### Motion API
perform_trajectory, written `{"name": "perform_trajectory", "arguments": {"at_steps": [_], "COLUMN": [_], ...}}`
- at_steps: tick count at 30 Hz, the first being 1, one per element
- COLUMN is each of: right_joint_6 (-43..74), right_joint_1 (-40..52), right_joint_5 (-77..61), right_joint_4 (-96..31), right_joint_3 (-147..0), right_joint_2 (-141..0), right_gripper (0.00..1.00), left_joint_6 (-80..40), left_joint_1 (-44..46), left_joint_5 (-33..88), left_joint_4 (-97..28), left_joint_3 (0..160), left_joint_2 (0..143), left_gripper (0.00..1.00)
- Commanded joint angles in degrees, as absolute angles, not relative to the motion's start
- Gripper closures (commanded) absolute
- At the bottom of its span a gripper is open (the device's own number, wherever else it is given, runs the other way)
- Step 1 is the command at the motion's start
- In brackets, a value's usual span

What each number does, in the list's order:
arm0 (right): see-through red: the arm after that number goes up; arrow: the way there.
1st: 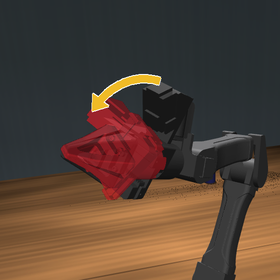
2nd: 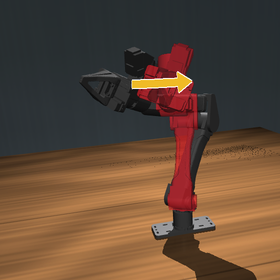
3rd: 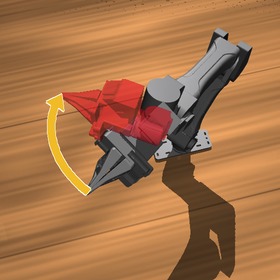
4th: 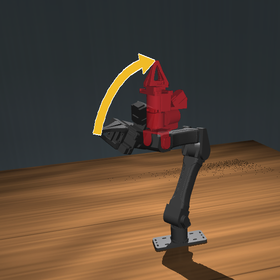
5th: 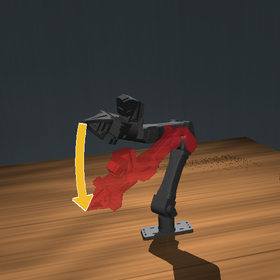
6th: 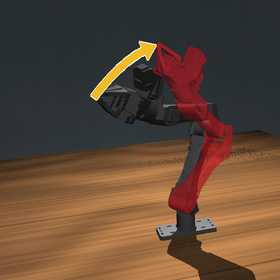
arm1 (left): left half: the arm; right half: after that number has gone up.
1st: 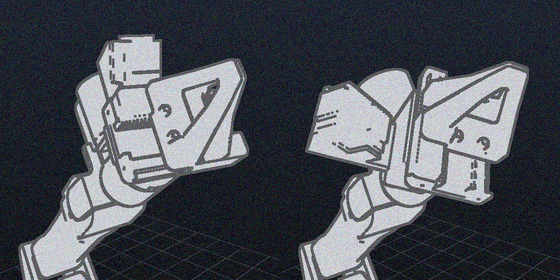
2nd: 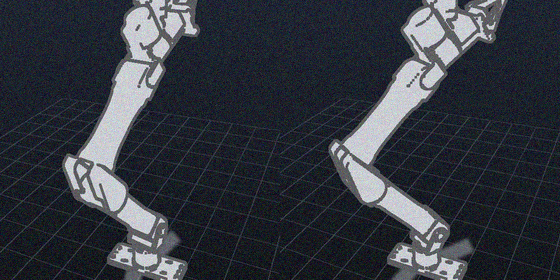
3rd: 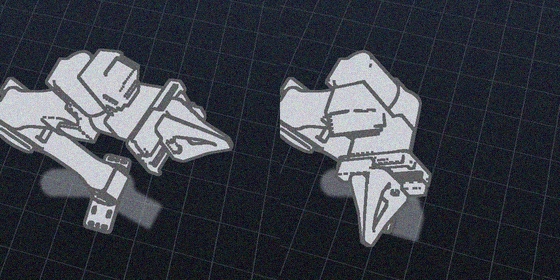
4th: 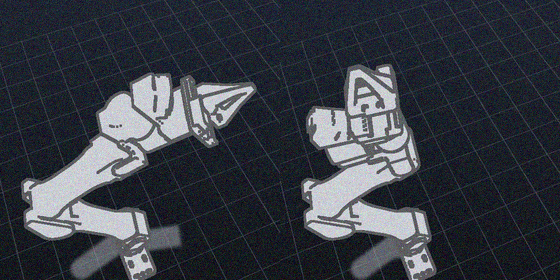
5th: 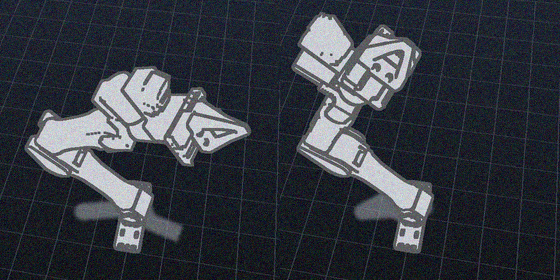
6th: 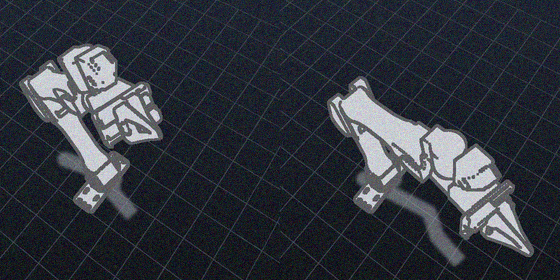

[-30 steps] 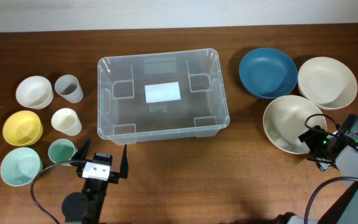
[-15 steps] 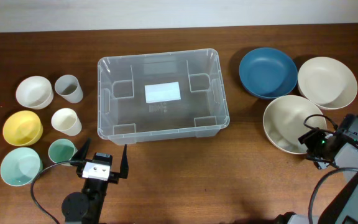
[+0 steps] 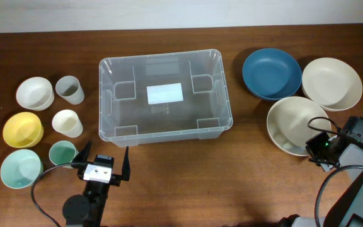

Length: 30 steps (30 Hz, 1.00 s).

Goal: Pack container
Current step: 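Move the right gripper to the front cream bowl's rim, then grasp the cream bowl rim with the right gripper and lift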

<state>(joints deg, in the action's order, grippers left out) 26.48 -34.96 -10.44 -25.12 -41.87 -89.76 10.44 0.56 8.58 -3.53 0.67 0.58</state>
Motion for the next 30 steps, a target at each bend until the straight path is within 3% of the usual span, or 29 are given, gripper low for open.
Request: {"name": "perform_trajectory", "arguments": {"at_steps": [1, 4, 11, 19, 24, 30], "right_joint_6": [26.61, 26.61, 27.03, 23.90, 15.27, 15.07], "right_joint_1": [-35.33, -35.33, -35.88, -44.73, -50.76, -48.97], "right_joint_5": [-10.07, -10.09, -13.80, -35.35, -58.74, -65.34], "right_joint_4": [-26.39, -27.22, -29.19, -30.94, -32.58, -34.11], "right_joint_3": [-41.34, -41.36, -41.43, -41.47, -41.47, -41.91], "right_joint_2": [-90.28, -90.28, -90.24, -87.74, -86.39, -80.55], "right_gripper": [0.89, 0.96, 0.96, 0.96, 0.96, 0.96], "left_joint_6": [9.93, 9.93, 9.93, 9.93, 9.93, 9.93], "left_joint_1": [0.21, 0.21, 0.21, 0.21, 0.19, 0.21], "left_joint_5": [8.60, 8.60, 8.60, 8.60, 8.60, 8.60], "left_joint_4": [-3.90, -3.90, -3.90, -3.90, -3.90, -3.90], "left_joint_3": [0.51, 0.51, 0.51, 0.51, 0.51, 0.51], "left_joint_2": [0.30, 0.30, 0.30, 0.30, 0.30, 0.30], "left_gripper": [0.00, 0.00, 0.00, 0.00, 0.00, 0.00]}}
